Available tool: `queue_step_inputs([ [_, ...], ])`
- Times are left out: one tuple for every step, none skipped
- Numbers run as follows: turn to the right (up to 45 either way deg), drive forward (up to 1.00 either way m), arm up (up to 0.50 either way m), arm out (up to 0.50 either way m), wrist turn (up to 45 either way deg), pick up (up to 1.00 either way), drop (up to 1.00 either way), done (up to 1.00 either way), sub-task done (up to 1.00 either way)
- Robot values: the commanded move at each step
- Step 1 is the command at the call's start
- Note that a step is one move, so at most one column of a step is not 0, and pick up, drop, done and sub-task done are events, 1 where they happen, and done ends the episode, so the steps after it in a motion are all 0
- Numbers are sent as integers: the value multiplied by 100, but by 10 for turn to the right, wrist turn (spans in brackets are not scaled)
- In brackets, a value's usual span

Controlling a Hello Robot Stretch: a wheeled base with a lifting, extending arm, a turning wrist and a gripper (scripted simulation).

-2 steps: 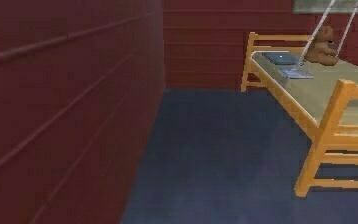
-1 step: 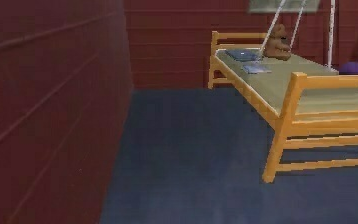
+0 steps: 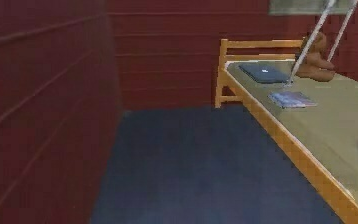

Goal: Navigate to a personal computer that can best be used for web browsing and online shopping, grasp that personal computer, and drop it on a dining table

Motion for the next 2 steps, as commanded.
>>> queue_step_inputs([
  [120,0,0,0,0,0,0,0,0],
  [0,100,0,0,0,0,0,0,0],
])
